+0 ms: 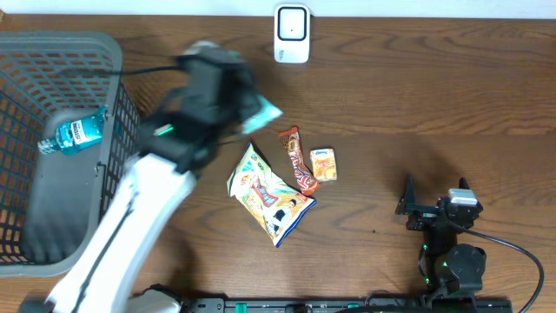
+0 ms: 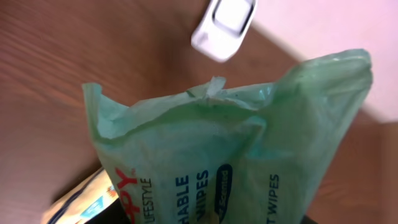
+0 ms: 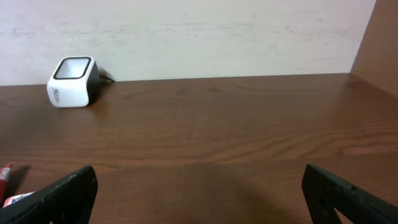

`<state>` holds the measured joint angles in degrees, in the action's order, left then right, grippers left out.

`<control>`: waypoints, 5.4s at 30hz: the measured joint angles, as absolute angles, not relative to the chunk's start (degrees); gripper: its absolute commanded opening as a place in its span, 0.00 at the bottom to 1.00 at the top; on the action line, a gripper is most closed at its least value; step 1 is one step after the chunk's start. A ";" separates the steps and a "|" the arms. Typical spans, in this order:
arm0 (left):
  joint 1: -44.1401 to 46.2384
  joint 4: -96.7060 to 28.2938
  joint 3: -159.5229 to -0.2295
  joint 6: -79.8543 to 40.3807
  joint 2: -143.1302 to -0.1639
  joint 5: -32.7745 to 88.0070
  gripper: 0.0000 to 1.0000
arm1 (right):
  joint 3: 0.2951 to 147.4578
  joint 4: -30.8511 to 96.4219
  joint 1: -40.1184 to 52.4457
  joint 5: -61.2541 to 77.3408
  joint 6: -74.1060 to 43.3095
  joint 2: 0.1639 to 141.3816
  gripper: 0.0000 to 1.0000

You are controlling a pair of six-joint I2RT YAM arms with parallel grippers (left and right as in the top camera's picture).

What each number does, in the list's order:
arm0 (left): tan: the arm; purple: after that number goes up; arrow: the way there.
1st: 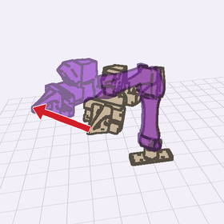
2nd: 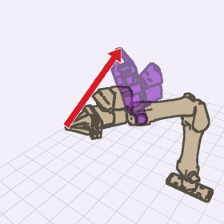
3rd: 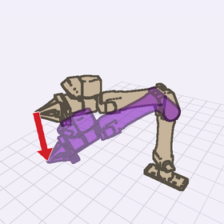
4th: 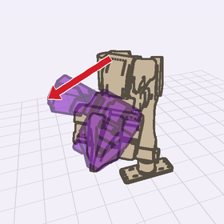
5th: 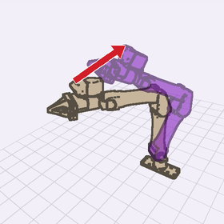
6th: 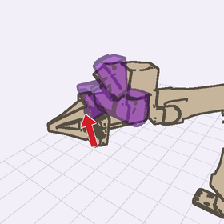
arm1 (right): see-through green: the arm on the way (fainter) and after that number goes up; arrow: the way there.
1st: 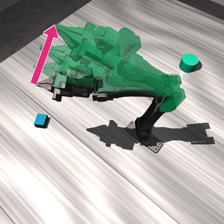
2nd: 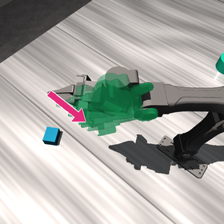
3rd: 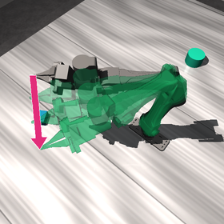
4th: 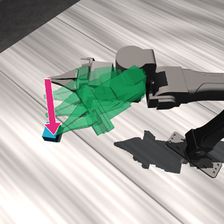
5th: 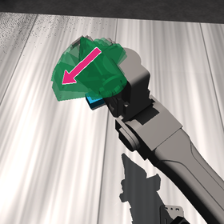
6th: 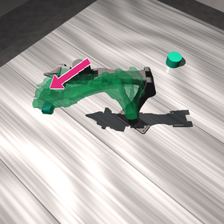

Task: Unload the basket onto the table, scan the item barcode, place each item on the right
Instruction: 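Carry the wet wipes pack right of the tissue pack and release, then move the left gripper back into the basket toward the Listerine bottle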

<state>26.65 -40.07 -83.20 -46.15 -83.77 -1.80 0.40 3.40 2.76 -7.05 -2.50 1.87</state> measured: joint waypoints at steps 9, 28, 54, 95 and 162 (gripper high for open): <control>33.65 -33.91 -82.96 -43.88 -101.89 -2.39 0.44 | 0.40 3.40 2.76 -7.05 -2.50 1.87 0.99; 42.63 -20.23 -82.85 -41.45 -109.01 -2.02 0.44 | 0.40 3.40 2.76 -7.05 -2.50 1.87 0.99; 48.05 -22.09 -82.87 -41.12 -120.53 -0.84 0.45 | 0.40 3.40 2.76 -7.07 -2.50 1.87 0.99; 41.32 -45.93 -82.87 -27.81 -76.62 -19.29 0.98 | 0.40 3.40 2.76 -7.05 -2.50 1.87 0.99; -16.12 -61.08 -82.96 -45.54 -68.69 -22.13 0.98 | 0.40 3.40 2.76 -7.07 -2.50 1.87 0.99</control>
